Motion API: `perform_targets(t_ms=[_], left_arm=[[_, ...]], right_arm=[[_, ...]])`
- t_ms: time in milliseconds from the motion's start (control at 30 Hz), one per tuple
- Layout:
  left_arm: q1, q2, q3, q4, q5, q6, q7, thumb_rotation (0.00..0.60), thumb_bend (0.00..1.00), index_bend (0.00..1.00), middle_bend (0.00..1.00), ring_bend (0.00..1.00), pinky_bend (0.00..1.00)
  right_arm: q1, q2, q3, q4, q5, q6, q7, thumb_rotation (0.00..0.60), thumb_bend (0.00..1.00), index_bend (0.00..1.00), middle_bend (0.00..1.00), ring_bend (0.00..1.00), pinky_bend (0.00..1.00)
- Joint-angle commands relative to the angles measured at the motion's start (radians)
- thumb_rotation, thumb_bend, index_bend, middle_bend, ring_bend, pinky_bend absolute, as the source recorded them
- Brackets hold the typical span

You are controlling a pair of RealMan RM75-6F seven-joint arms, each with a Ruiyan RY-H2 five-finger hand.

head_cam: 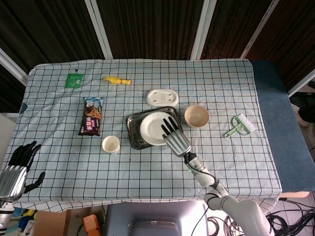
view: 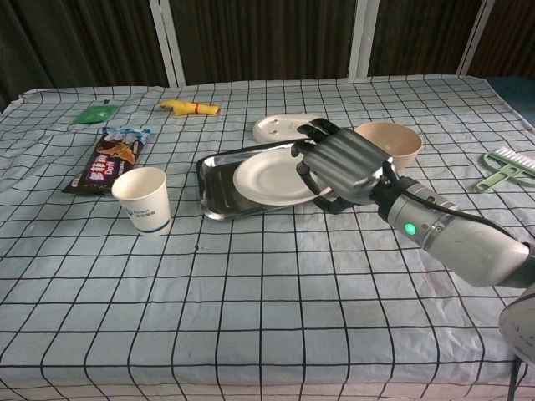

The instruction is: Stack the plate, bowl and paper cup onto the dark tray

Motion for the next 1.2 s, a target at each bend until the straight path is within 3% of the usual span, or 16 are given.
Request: perform_targets(t_ms=[33,300,600,900,1200], left_arm=[[0.000,-0.001,0.000,0.000,-0.001,-0.001,0.000,0.600,0.35,0.00,0.00,0.00,0.02],[-0.001,-0.001,0.000,0.000,0.001,-0.002,0.002,0.600,0.35,0.00,0.00,0.00,0.02],[-0.002,-0.001,0.002,-0.001,0.006,-0.001,0.002,0.600,0.36,0.00,0.00,0.00,0.02],[-0.002,-0.002,0.004,0.002,0.012,0.001,-0.001,0.600,0.36,0.00,0.00,0.00,0.02],[-0.010,-0.016,0.005,0.020,0.052,0.023,-0.017,0.600,0.36,0.00,0.00,0.00,0.02]], right_arm=[[0.005,0.011,0.008,-0.014,0.017,-0.023,-0.023,0.600,0.36,0.42,0.18,0.00,0.01],[0.015,0.023,0.024,-0.034,0.047,-0.051,-0.066,0.600,0.31,0.37,0.15,0.00,0.00],[0.039,0.021,0.066,-0.086,0.103,-0.086,-0.101,0.600,0.24,0.17,0.11,0.00,0.00],[-0.007,0.123,0.046,-0.283,0.108,-0.056,-0.109,0.600,0.21,0.12,0.09,0.00,0.00],[-0.028,0.266,0.081,-0.549,0.214,-0.157,-0.168,0.600,0.06,0.06,0.03,0.00,0.00]])
